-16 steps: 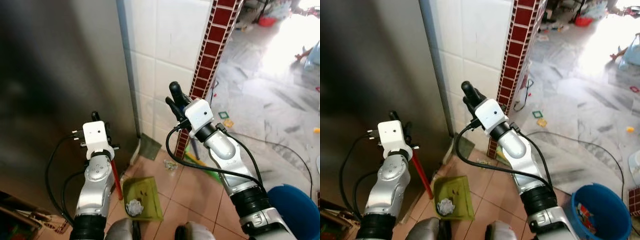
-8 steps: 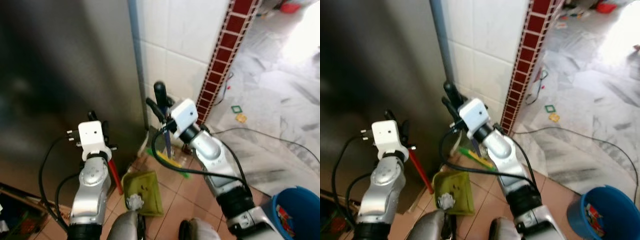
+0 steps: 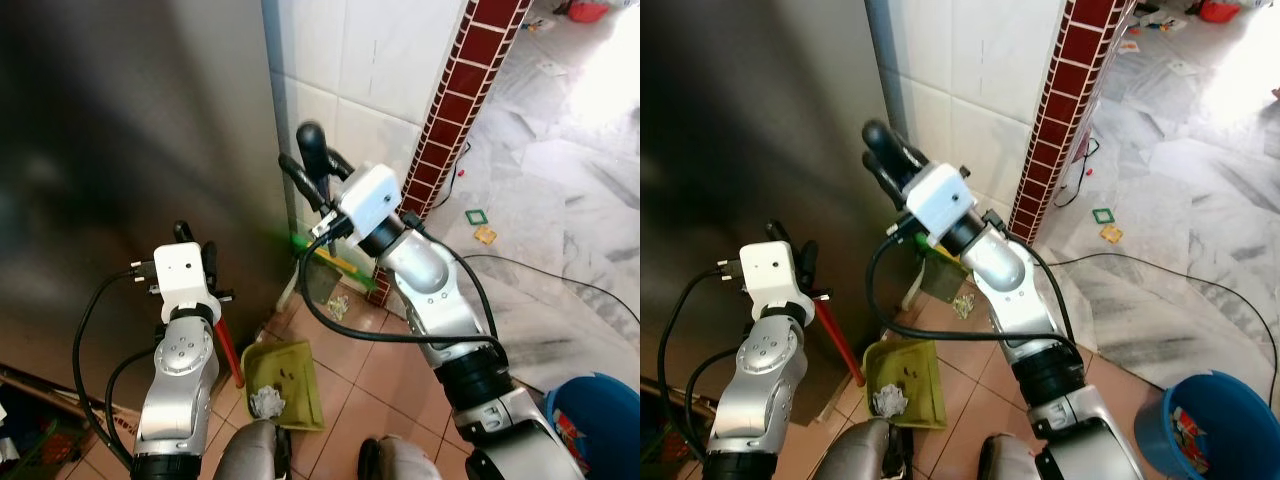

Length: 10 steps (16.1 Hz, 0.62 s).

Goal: Sweep floor

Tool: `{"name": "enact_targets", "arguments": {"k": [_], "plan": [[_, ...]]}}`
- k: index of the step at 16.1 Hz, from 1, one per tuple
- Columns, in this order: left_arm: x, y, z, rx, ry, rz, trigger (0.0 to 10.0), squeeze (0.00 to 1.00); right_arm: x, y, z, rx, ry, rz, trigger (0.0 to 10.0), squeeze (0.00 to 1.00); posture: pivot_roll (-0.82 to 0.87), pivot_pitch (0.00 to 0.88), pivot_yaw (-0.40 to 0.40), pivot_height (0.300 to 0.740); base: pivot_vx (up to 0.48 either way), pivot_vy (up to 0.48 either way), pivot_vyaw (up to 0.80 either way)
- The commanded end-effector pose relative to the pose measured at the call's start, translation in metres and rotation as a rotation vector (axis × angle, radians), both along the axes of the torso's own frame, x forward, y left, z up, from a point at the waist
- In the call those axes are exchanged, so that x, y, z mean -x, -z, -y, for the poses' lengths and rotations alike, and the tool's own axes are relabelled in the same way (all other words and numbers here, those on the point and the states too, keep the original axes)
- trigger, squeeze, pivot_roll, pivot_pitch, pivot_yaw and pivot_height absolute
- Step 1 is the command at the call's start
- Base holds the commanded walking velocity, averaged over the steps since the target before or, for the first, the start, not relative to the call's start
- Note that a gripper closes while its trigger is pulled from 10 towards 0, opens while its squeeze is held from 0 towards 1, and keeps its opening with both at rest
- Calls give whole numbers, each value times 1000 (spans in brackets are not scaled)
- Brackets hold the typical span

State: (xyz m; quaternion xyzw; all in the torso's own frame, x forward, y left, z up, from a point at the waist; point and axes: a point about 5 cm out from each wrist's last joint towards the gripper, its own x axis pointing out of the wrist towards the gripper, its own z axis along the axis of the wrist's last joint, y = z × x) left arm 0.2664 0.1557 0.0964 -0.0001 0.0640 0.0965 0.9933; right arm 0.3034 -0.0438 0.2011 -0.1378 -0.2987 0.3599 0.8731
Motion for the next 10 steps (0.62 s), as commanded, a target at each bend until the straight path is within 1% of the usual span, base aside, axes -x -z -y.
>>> {"name": "enact_targets", "arguments": {"k": [1,2,3,4,5,7,8,10], "plan": [[2,-3,-2,-20,-4,3,10000,0,1,3,-2,28,-4,30,10000,0,72,158,27,740,0,0,0],[2,-2,-3,-19,-8,2,10000,0,2,26,0,62,10,-37,10000,0,74,154,23,740,0,0,0],[1,-2,-3,-17,-11,1,10000,0,2,38,1,77,15,-83,10000,0,73,153,19,740,0,0,0],[1,-2,-2,-14,-12,1,10000,0,3,55,2,99,28,-142,10000,0,71,151,16,740,0,0,0],[-1,-2,2,-3,-10,2,10000,0,7,93,5,112,58,-322,10000,0,71,145,4,740,0,0,0],[-2,-2,7,8,-1,6,10000,0,11,118,12,73,113,-458,10000,0,75,137,-9,740,0,0,0],[-3,-2,7,10,0,6,10000,0,12,121,14,67,123,-474,10000,0,72,135,-5,740,0,0,0],[-5,-1,3,6,2,4,10000,0,9,116,23,51,136,-471,10000,0,53,123,5,740,0,0,0]]}}
